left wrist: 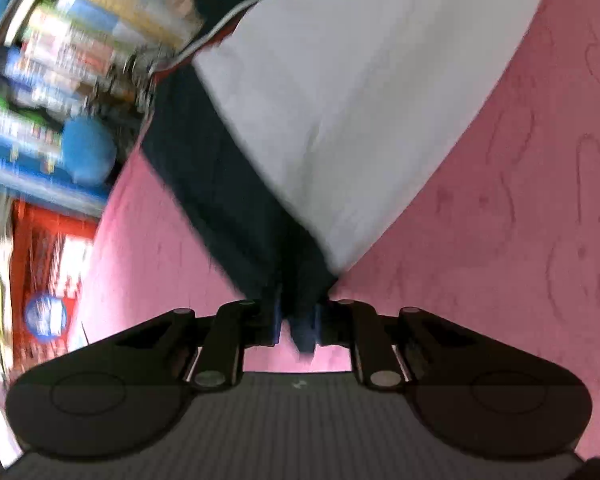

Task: Fold clothes

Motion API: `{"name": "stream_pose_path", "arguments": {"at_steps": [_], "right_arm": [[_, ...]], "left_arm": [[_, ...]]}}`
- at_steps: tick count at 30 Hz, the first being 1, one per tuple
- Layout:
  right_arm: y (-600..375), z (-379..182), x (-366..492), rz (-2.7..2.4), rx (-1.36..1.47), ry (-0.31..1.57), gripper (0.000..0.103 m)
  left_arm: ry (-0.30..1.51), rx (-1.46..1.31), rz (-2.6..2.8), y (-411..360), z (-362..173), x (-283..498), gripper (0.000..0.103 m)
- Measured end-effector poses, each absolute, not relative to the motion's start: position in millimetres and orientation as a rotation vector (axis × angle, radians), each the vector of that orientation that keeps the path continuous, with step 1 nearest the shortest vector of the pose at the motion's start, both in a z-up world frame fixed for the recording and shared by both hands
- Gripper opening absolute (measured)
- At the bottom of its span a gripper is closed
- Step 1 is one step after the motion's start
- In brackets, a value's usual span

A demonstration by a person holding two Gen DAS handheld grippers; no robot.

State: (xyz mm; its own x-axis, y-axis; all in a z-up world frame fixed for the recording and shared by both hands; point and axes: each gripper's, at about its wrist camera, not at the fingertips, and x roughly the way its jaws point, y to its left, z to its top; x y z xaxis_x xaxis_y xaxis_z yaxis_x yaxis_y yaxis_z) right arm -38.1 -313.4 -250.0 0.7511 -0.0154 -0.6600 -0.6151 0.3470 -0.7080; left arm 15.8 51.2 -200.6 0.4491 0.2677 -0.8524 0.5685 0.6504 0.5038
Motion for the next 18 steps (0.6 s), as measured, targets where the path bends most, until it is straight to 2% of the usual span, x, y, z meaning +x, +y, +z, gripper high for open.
{"name": "stream_pose_path", "arguments": {"at_steps": [4,5,6,9,11,13,14,15,18], "right_arm": [[-322.9,-236.3,-46.6,0.413,-1.095,0.711,0.016],[-323.5,-225.0,-42.9,0.391,-1.028,0.731,0.023],[-324.1,-213.7,-39.1,0.37,-0.961,0.751,0.025],[-325.9,-179.7,-27.7,0.305,-0.76,0.803,0.036],[-322.0,-161.1,-15.5,0.272,-0.621,0.818,0.037],[-303.8,-156.0,9.9,0.257,-0.48,0.796,0.033],[-291.1,-158.8,25.9,0.247,-0.416,0.786,0.015],[-278.3,-161.5,41.9,0.237,-0.353,0.776,0.008],[-233.5,-178.2,87.7,0.228,-0.206,0.744,0.008]], "left_arm": [[1.272,0.759,-0.064,97.9,-186.9,11.9,0.018],[1.283,0.679,-0.018,110.3,-174.5,12.0,0.018],[1.279,0.591,0.013,120.0,-160.5,13.7,0.018],[1.161,0.283,0.002,120.1,-113.9,27.6,0.018],[1.055,0.162,-0.077,95.3,-96.2,43.6,0.019],[0.973,0.127,-0.165,61.6,-94.7,63.8,0.02],[0.941,0.124,-0.205,44.0,-98.4,75.6,0.02],[0.918,0.131,-0.241,25.4,-106.1,89.6,0.021],[0.906,0.166,-0.258,-9.8,-138.0,138.9,0.021]]}}
